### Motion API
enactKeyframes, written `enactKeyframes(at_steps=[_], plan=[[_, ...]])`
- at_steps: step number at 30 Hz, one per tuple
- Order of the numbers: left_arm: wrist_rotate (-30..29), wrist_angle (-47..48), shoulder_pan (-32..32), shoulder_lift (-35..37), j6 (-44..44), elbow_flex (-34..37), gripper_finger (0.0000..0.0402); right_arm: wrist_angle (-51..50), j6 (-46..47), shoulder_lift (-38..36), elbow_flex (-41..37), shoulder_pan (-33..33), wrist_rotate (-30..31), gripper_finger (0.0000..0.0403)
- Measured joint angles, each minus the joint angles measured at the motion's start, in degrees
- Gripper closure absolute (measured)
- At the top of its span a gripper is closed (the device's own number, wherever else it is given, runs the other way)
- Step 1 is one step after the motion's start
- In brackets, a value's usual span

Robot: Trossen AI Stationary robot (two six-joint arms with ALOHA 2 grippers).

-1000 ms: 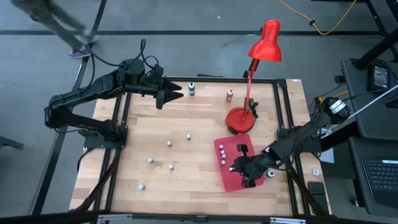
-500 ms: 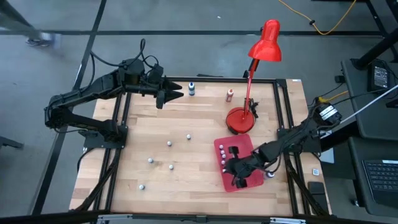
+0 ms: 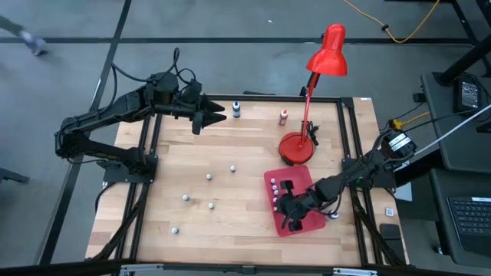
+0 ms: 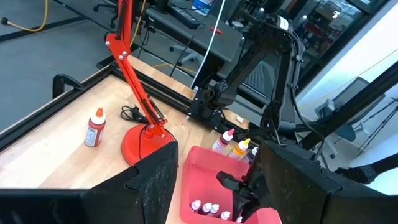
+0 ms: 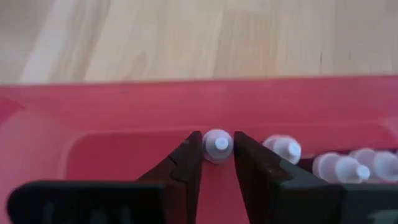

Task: Pick & Place food coloring
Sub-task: Put the small pink food coloring bottle into the red bin, then put the small blue food coloring bottle into the red bin

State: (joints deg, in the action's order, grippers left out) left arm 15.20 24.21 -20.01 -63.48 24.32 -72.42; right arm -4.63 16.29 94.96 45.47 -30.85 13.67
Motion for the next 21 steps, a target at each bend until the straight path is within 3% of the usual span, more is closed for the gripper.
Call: enactKeyframes(at_steps=[16,18,21], plan=[[1.27,0.62,0.02,0.27,-2.31,0.00,0.0178,-7.49,3.17,-0.04,3.58,0.00,-2.81,0.0259],[-0.58,2.55,0.02,1.06,-2.42,0.00,0.0178,-8.53,3.17,-0.11,4.60,0.00,-2.80,0.0255],[-8.41,9.41,0.34,3.22,-1.09,0.00,0.0178,-9.51,4.49,-1.44,5.07,0.00,-2.80,0.0250]])
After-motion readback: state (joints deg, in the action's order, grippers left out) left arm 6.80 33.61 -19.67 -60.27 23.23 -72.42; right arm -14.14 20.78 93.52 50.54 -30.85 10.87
